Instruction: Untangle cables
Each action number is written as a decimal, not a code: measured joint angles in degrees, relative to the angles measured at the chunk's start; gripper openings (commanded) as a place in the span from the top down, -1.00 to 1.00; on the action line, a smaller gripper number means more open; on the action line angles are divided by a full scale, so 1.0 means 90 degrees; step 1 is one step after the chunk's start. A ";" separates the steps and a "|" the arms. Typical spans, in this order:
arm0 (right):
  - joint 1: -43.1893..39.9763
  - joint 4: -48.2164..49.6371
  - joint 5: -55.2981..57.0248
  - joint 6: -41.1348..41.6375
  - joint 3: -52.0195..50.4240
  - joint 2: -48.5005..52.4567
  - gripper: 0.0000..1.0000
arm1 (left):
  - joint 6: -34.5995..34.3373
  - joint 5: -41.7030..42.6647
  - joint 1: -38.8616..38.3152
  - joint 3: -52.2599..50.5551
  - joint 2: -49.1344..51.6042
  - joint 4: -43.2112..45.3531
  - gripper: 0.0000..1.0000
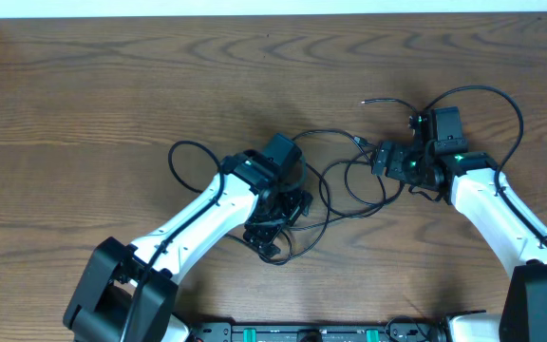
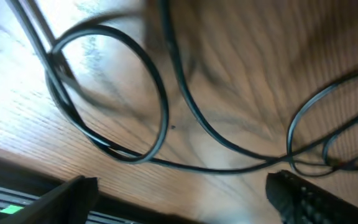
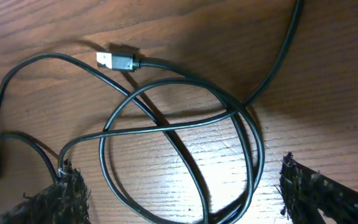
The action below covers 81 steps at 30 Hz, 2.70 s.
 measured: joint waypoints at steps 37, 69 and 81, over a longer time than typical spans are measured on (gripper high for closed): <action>-0.0002 -0.0095 0.0024 0.0000 0.0000 0.0000 -0.93 | -0.0760 -0.1052 -0.0401 -0.0024 0.0078 -0.0350 -0.77; -0.0002 -0.0155 0.0027 0.0000 0.0000 0.0000 -0.95 | 0.0549 -0.0712 -0.0243 -0.0032 0.0770 -0.0313 0.44; -0.0002 -0.0158 0.0044 0.0000 0.0000 0.0000 -0.96 | 0.1583 -0.1848 -0.0032 -0.0032 0.0083 -0.0185 -0.15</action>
